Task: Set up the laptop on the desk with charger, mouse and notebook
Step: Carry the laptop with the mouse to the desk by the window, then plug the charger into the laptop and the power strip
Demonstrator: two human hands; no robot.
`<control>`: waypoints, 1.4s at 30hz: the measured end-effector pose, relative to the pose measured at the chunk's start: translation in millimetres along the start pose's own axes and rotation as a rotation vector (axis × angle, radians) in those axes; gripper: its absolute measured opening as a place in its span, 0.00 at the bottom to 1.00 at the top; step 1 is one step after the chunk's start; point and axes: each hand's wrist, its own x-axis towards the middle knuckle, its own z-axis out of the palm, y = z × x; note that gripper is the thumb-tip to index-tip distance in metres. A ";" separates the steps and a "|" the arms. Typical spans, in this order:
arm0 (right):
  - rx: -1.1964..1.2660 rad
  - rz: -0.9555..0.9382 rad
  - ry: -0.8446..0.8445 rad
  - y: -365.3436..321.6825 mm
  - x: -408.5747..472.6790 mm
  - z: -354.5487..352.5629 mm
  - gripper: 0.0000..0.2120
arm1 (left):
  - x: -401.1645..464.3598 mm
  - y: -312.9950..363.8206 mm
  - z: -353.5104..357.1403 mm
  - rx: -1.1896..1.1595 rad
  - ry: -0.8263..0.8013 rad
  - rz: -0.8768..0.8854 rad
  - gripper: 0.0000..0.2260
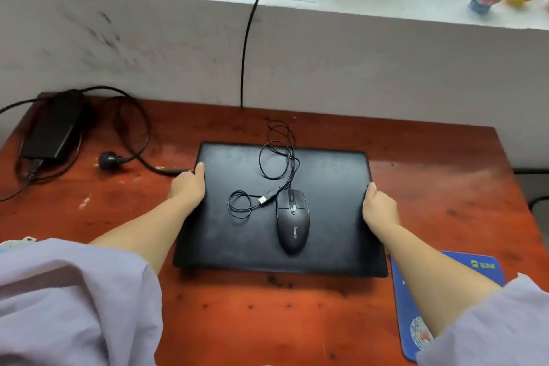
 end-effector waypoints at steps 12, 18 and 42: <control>-0.423 -0.107 0.054 6.2 3.8 -6.8 0.26 | 0.2 -2.9 -3.4 0.253 0.030 0.133 0.26; -0.387 -0.096 -0.093 0.4 5.4 -14.5 0.24 | -3.2 0.2 -3.2 0.244 -0.058 0.118 0.25; -0.264 -0.683 0.376 -210.4 -93.2 71.0 0.13 | 25.3 -72.4 -87.4 0.318 0.009 0.743 0.11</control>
